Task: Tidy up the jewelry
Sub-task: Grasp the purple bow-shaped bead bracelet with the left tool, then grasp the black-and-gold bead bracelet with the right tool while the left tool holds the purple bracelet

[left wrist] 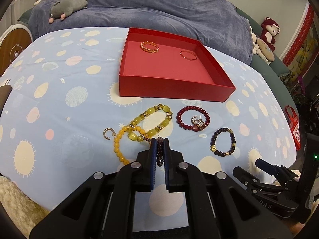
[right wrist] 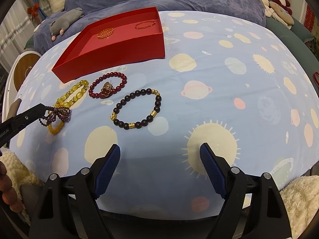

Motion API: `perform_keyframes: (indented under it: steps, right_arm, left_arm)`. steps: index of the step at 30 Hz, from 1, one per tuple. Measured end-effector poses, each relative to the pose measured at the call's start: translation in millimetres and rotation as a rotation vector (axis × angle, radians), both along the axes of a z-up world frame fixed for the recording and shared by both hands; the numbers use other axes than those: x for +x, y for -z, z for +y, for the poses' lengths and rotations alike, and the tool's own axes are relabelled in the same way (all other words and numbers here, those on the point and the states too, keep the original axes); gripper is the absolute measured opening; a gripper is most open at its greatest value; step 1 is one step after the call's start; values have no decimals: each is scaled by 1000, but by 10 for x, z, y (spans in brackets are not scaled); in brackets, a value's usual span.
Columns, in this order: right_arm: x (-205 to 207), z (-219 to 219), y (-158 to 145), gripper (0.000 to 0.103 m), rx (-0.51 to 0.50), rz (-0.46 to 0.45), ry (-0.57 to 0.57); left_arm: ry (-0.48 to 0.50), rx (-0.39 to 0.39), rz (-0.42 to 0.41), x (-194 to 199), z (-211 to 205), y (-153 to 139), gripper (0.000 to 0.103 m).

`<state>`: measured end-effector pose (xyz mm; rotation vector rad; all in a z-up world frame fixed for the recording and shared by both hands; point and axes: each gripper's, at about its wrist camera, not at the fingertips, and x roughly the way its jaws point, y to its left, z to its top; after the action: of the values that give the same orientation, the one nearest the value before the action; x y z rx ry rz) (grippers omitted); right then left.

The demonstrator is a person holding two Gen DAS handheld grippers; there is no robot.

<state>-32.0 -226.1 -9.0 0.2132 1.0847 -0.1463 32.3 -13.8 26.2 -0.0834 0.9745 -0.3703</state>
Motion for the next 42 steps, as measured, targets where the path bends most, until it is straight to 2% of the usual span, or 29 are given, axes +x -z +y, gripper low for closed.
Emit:
perform_keyframes:
  steps: [9, 17, 19, 24, 28, 31, 33, 34, 36, 38, 42]
  right_arm:
    - [44, 67, -53, 78, -2, -18, -14]
    - [200, -62, -51, 77, -2, -29, 38]
    - [264, -65, -35, 73, -8, -26, 36]
    - [434, -40, 50, 54, -11, -4, 21]
    - [504, -2, 104, 48, -46, 4, 14]
    - [513, 20, 110, 40, -81, 2, -1]
    - [496, 4, 108, 29, -80, -5, -2]
    - [490, -9, 108, 27, -79, -6, 0]
    - [481, -38, 102, 12, -68, -6, 3]
    - [471, -69, 94, 8, -47, -1, 9]
    - [417, -116, 48, 7, -13, -7, 20]
  left_arm:
    - [-26, -4, 5, -87, 218, -82, 7]
    - [-41, 10, 28, -97, 303, -4, 7]
    - [-37, 11, 30, -98, 296, 9, 7]
    - [-23, 25, 36, -118, 257, 58, 7]
    - [-18, 27, 44, -118, 243, 92, 7]
    - [-17, 27, 47, -115, 237, 101, 7]
    - [-17, 26, 47, -114, 236, 101, 7]
    - [-17, 25, 48, -113, 236, 102, 7]
    - [-16, 25, 50, -112, 232, 102, 7]
    - [-15, 25, 48, -105, 228, 99, 7]
    - [-14, 22, 43, -110, 221, 59, 7]
